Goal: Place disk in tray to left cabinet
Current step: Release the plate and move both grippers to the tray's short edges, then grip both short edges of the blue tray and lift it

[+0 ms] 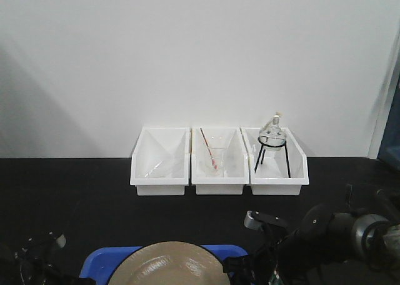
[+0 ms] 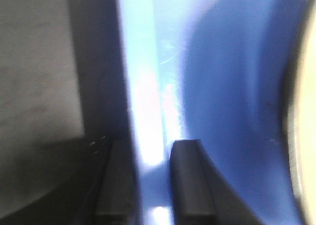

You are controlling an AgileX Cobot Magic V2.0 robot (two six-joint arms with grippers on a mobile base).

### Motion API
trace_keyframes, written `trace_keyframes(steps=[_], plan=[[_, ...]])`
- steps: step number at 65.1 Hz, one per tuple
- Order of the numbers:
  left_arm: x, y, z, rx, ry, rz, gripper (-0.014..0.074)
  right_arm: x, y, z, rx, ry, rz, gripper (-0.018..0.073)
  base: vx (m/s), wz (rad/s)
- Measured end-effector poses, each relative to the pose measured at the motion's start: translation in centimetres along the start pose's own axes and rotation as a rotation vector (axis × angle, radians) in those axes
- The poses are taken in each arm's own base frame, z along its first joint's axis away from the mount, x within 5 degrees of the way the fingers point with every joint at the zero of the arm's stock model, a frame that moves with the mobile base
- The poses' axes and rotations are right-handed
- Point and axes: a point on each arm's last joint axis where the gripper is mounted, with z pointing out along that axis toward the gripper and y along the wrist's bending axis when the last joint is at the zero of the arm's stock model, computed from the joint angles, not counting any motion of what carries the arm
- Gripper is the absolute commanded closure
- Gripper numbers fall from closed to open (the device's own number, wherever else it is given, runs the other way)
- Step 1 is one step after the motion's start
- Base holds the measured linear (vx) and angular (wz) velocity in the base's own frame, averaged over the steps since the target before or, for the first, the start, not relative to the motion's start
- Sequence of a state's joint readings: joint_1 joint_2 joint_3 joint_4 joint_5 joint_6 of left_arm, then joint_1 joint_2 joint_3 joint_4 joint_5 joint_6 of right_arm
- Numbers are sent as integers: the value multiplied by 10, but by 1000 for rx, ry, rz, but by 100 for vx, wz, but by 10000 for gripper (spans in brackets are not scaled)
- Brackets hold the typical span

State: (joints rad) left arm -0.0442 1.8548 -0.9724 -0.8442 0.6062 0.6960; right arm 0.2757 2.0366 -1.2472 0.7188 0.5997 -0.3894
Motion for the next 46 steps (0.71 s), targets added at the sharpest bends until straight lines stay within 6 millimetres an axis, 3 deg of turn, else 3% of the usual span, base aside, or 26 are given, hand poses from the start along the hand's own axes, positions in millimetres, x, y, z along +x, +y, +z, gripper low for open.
trace_keyframes(steps=[10, 25, 39, 46], plan=[[-1, -3, 2, -16, -13, 22, 316, 0, -3, 2, 9, 18, 17, 371, 0, 0], [-3, -3, 7, -14, -21, -2, 455, -1, -7, 3, 12, 23, 58, 571, 0, 0], [-6, -4, 11, 5, -44, -57, 606, -1, -9, 2, 10, 34, 106, 569, 0, 0], [-7, -5, 11, 21, -58, -87, 605, -1, -9, 0, 11, 39, 123, 568, 0, 0]])
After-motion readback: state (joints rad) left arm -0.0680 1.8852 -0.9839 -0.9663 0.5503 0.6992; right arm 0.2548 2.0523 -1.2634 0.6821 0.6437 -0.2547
